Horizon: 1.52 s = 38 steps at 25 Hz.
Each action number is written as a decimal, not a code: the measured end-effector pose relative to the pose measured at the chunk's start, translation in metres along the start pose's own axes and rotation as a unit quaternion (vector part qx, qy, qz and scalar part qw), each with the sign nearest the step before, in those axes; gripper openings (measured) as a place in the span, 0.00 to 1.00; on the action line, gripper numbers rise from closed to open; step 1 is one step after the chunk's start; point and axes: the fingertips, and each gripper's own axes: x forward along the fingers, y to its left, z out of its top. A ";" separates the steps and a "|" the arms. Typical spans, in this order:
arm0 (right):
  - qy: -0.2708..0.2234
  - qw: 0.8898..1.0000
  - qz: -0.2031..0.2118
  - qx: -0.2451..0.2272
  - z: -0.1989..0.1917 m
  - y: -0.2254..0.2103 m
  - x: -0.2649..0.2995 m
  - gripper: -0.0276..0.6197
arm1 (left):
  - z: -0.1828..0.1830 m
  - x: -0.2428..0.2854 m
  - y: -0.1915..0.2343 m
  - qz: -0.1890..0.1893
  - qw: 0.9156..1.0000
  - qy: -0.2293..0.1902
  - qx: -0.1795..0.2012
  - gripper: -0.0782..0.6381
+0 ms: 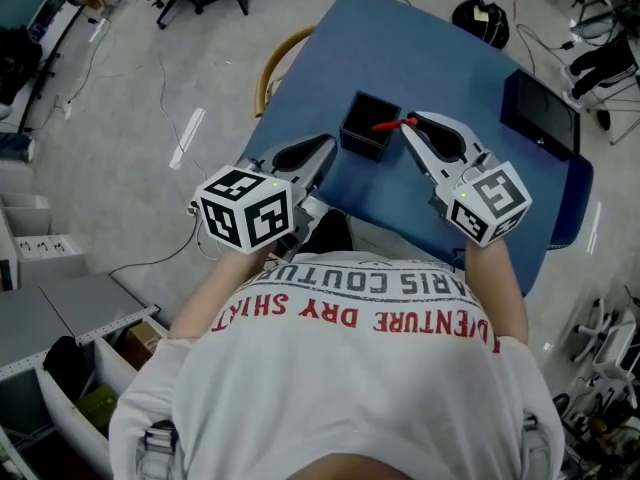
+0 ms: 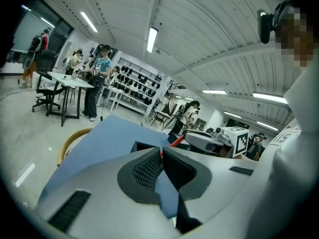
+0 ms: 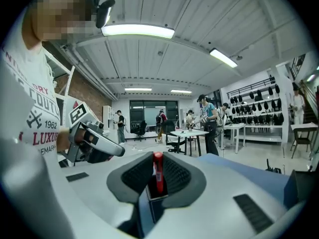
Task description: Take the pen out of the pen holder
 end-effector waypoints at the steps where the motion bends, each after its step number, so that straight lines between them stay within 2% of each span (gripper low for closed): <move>1: -0.006 1.000 0.000 -0.006 0.006 0.002 -0.005 0.14 | 0.001 -0.001 -0.004 -0.001 1.000 -0.003 0.002 0.16; 7: -0.043 0.999 0.001 -0.031 0.039 0.021 -0.042 0.14 | -0.001 -0.010 -0.027 -0.007 1.000 -0.018 0.006 0.16; 14: -0.061 0.997 0.013 -0.043 0.050 0.046 -0.090 0.14 | -0.004 -0.021 -0.062 -0.017 0.999 -0.043 0.019 0.16; 27: -0.051 0.997 0.053 -0.036 0.035 0.088 -0.123 0.14 | -0.018 -0.048 -0.100 -0.018 0.997 -0.060 0.039 0.16; 38: -0.037 0.997 0.055 -0.026 0.021 0.088 -0.123 0.14 | -0.028 -0.047 -0.101 -0.017 0.998 -0.055 0.040 0.16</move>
